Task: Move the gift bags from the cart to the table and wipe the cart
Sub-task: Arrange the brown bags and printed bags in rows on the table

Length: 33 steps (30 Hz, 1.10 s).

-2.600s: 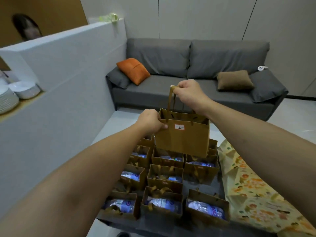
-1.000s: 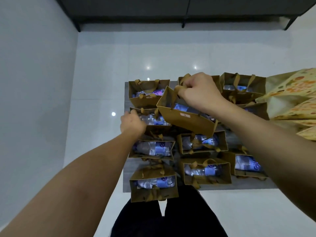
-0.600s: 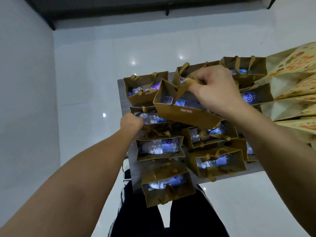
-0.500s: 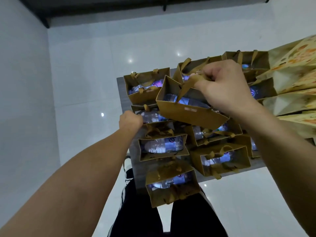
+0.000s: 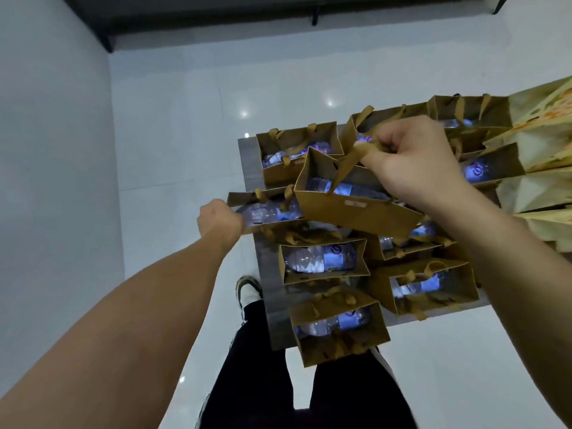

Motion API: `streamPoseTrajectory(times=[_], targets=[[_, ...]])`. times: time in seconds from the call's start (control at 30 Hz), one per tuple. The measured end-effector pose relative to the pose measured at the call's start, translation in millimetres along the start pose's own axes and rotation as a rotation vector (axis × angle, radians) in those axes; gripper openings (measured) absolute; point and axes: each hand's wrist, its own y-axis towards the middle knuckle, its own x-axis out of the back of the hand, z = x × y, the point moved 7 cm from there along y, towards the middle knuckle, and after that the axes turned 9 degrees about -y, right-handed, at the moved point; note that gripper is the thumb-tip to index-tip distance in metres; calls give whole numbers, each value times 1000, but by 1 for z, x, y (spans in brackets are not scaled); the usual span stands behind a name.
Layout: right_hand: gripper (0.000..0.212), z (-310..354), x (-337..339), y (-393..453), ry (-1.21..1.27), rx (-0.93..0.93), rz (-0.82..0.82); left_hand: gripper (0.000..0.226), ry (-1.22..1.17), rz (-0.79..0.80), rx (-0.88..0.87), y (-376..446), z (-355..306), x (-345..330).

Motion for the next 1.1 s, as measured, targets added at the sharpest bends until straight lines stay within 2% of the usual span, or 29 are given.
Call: streamPoseTrajectory(times=[0.2,0.33,0.47,0.57,0.67,0.87,1.1], targets=[[43,27,-25,6,-78,69,100,20,63,-62,22,2,29,38],[35,34,-35,11,-145,105,108,19,66,-61,11,6,42,43],[42,37,-26,10,-163,130,109,5,38,-55,8,8,46,44],[46,35,-17,11,-139,120,114,4,14,-60,20,11,50,44],[39,29,-30,14,-176,137,184,15,25,-63,23,14,53,41],[39,16,-73,16,-262,185,300,16,28,-59,19,19,58,39],[40,23,-81,26,-214,168,281,20,43,-68,40,22,67,40]])
